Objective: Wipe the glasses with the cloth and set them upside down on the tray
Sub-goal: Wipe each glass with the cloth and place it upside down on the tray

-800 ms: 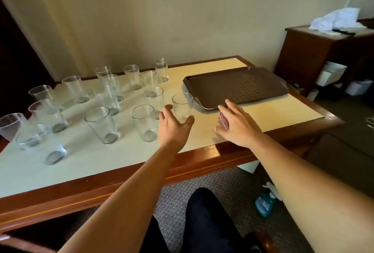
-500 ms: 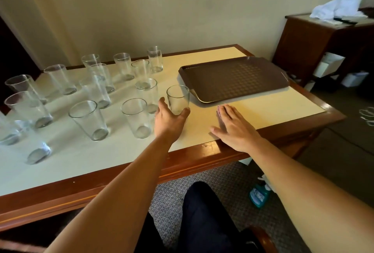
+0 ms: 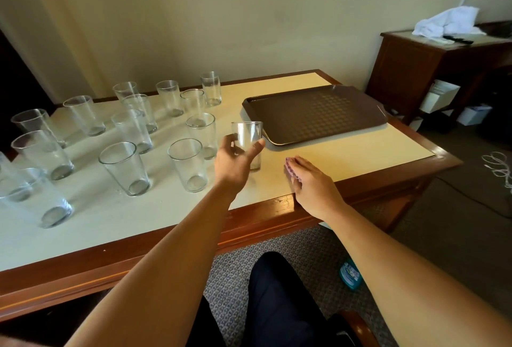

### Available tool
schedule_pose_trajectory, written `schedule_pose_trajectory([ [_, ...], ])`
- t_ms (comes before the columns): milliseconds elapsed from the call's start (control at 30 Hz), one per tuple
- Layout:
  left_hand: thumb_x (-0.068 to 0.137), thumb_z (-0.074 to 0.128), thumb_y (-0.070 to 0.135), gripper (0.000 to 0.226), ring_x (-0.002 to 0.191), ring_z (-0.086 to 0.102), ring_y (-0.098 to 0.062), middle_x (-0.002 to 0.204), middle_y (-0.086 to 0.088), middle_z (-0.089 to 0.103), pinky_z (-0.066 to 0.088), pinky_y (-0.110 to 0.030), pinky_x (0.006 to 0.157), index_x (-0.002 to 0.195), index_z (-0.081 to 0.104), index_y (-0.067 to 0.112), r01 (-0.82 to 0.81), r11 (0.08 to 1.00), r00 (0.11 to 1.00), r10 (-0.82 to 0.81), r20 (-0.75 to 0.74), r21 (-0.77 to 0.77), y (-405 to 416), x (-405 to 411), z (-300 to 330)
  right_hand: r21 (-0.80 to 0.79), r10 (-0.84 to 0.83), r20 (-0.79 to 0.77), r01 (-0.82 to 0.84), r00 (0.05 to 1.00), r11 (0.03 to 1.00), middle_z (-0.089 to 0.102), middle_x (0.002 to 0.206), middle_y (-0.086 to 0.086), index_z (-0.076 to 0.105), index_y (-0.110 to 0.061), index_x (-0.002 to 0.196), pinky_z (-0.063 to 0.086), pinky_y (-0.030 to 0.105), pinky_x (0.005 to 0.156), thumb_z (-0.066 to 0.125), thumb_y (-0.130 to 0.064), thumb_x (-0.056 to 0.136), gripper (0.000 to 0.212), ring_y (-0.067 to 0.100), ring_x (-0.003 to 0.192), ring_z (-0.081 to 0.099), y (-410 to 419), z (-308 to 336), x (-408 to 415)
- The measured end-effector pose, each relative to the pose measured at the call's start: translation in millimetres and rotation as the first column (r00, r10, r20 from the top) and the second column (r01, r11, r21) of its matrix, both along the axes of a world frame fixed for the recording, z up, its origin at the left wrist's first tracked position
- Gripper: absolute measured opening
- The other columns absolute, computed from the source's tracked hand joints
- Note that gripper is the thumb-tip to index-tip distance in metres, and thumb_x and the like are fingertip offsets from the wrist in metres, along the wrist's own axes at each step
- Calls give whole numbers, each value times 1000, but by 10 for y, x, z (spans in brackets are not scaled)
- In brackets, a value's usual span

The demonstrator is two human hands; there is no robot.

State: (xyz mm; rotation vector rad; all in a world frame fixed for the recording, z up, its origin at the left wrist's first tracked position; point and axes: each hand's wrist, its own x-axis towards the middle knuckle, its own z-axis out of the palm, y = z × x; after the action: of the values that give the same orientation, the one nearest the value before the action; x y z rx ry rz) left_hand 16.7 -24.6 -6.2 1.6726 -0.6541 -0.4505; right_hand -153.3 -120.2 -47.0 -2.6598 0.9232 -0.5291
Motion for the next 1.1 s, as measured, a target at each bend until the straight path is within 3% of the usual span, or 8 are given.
schedule_pose_trajectory([
  [167,90,76,51,69,103,66,-28,124,-13,61,57,-36,74,143,50,15,-16,993,971,-13,-241,-119,67,-91,193,222,-89,185,47,979,974,55,150,6,51,-13,149,44,21,102,59,-10,101,48,25,135,55,43,82,52],
  [267,95,70,50,52,82,64,-20,115,-10,64,49,-32,69,132,56,16,-39,983,939,-25,-342,-179,83,-82,354,649,-380,454,-7,806,761,62,142,-3,59,-21,144,44,24,105,67,-38,99,49,14,129,57,40,381,196],
  [333,96,68,51,44,79,64,-21,111,-8,67,47,-35,72,123,58,17,-41,981,919,-38,-391,-192,83,-74,455,712,-470,561,-108,681,694,65,138,-6,60,-25,142,48,35,111,71,-48,94,54,12,127,59,52,587,336],
  [500,85,71,61,61,78,67,-23,112,-17,73,48,-32,68,122,66,13,13,961,906,-128,-403,-275,-8,-89,650,436,-222,747,-211,626,875,53,150,-10,49,-26,151,44,21,111,55,-21,106,46,5,136,51,353,999,748],
  [700,108,33,60,46,108,72,-18,120,-8,71,56,-30,81,120,61,26,107,940,895,-233,-380,-324,-27,-32,815,205,-4,745,-223,667,953,14,170,-12,12,-32,163,30,36,124,55,-29,105,72,5,155,17,490,891,916],
  [900,108,42,54,35,75,73,-9,94,0,68,56,-24,63,114,63,27,95,925,902,-237,-361,-368,-58,-27,990,129,-4,785,-157,619,979,22,169,-3,16,-22,163,34,32,121,44,-28,108,62,12,154,25,462,1019,997],
  [1033,105,51,52,34,87,74,-18,92,-1,74,59,-36,82,115,63,22,73,903,890,-251,-381,-424,-70,14,1031,-34,122,784,-154,609,987,22,169,5,22,-10,161,25,18,121,43,-26,107,61,15,156,21,540,972,971],
  [1100,106,53,47,31,77,72,-18,82,-1,73,58,-31,70,114,58,18,117,892,889,-290,-354,-438,-63,-7,1012,-30,129,798,-176,588,984,21,169,5,22,-7,161,23,27,125,41,-23,108,59,15,157,18,420,1061,978],
])
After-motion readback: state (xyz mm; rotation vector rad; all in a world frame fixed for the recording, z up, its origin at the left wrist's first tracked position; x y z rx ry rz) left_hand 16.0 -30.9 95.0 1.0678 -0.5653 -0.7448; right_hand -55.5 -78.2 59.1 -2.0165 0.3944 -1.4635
